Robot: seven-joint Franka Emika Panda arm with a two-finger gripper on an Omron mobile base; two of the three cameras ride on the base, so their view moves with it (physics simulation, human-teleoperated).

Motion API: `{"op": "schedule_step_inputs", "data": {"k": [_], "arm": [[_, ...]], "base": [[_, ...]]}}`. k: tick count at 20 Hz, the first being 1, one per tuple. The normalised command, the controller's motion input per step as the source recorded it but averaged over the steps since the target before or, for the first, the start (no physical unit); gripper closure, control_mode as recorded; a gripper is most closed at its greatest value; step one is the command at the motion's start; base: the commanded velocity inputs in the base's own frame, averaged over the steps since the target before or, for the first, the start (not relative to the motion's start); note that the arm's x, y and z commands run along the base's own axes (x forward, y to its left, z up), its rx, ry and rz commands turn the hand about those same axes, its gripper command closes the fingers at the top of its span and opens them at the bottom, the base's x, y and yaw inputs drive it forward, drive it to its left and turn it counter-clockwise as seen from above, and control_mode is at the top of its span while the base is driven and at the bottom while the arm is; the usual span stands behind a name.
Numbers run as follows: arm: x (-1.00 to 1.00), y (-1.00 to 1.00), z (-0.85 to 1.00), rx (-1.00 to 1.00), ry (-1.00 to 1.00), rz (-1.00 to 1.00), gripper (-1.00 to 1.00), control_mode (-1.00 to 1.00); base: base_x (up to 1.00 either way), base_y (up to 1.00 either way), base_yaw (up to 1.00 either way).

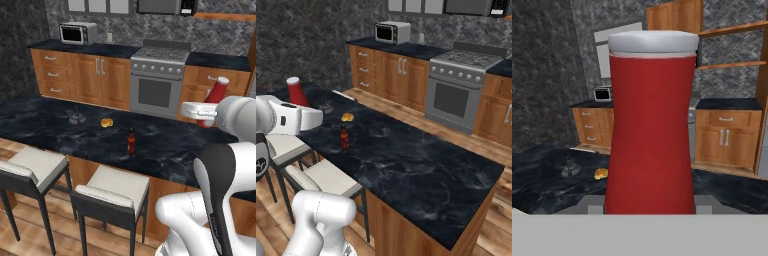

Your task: Move the condiment bottle and ketchup from the cabinet to the dining counter.

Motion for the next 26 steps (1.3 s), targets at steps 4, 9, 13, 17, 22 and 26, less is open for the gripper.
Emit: {"op": "schedule_step_inputs", "data": {"k": [4, 9, 13, 17, 22, 26], "arm": [[0.0, 0.0, 0.0, 0.0, 0.0, 0.0, 1.0, 1.0], [-0.01, 0.0, 0.0, 0.01, 0.0, 0.0, 1.0, -1.0], [0.0, -0.07, 0.0, 0.02, 0.0, 0.0, 1.0, -1.0], [0.11, -0.26, 0.0, 0.06, 0.03, 0.14, 1.0, -1.0], [0.23, -0.29, -0.01, 0.02, 0.12, 0.42, 1.0, -1.0], [0.19, -0.21, -0.2, 0.0, 0.07, 0.65, 1.0, -1.0]], "base": [[-0.03, 0.0, 0.0], [0.0, 0.0, 0.0], [0.0, 0.0, 0.0], [0.0, 0.0, 0.0], [0.0, 0.0, 0.0], [0.0, 0.0, 0.0]]}}
